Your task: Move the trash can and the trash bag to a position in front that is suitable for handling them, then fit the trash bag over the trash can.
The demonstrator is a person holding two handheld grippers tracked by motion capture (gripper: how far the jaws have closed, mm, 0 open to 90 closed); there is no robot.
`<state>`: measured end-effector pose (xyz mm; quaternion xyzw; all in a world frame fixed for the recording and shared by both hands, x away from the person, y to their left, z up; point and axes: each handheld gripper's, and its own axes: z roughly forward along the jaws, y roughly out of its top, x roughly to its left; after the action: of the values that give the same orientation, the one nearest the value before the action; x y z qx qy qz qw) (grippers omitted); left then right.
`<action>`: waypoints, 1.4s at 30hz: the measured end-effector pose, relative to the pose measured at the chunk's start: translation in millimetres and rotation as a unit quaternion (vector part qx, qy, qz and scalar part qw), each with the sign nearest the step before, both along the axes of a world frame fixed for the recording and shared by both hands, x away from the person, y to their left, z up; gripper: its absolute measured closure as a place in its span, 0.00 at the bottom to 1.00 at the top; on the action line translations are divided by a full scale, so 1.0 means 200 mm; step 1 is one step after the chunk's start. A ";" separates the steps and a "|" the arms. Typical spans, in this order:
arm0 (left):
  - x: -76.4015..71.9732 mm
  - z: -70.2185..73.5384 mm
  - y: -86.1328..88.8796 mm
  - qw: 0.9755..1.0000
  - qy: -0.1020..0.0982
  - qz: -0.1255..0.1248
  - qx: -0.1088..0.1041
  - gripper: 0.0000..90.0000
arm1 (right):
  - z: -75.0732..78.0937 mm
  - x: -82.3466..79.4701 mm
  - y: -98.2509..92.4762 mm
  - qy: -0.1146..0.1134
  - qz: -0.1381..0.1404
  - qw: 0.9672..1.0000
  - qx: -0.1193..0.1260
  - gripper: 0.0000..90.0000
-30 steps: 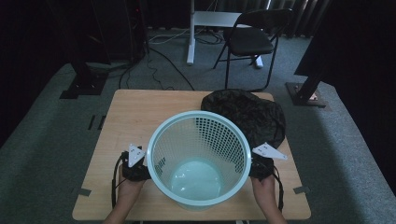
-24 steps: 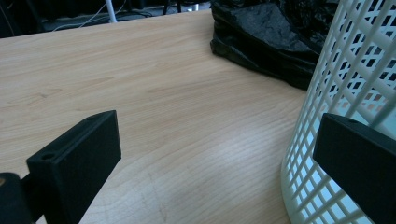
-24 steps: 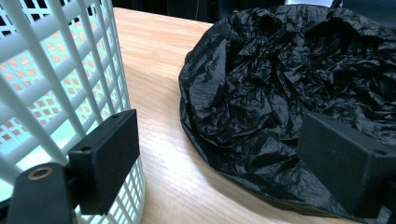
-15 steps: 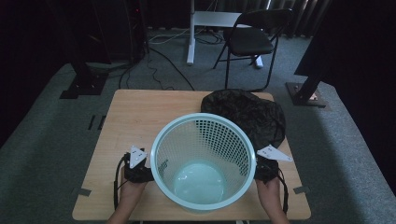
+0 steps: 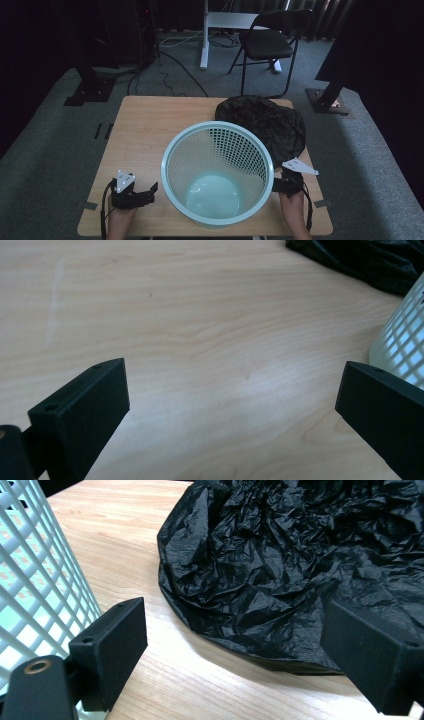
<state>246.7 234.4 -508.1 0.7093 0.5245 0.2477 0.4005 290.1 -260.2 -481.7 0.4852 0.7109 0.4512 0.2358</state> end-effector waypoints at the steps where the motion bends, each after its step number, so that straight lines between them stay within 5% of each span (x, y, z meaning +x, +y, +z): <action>1: -0.01 -0.01 0.01 1.000 0.004 0.003 -0.003 0.01 | 0.00 0.00 0.00 0.002 0.001 1.000 0.004 0.12; 13: -0.12 -0.05 0.01 1.000 0.003 -0.015 -0.004 0.01 | -0.05 -0.03 -0.05 0.012 -0.003 1.000 0.019 0.12; 22: -0.12 -0.07 0.03 1.000 0.004 -0.021 -0.013 0.01 | -0.06 -0.05 -0.20 0.038 -0.023 0.997 0.068 0.12; 28: -0.12 -0.07 0.04 1.000 0.001 -0.019 -0.019 0.01 | 0.03 -0.03 -0.24 0.008 -0.018 0.997 0.068 0.12; 42: -0.13 -0.08 0.05 1.000 0.001 -0.016 -0.018 0.01 | 0.25 0.34 -0.24 -0.040 -0.043 0.997 0.055 0.12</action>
<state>221.4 244.4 -523.4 0.7106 0.5180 0.2315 0.4162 357.2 -309.1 -431.0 0.5089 0.6536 0.4983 0.2562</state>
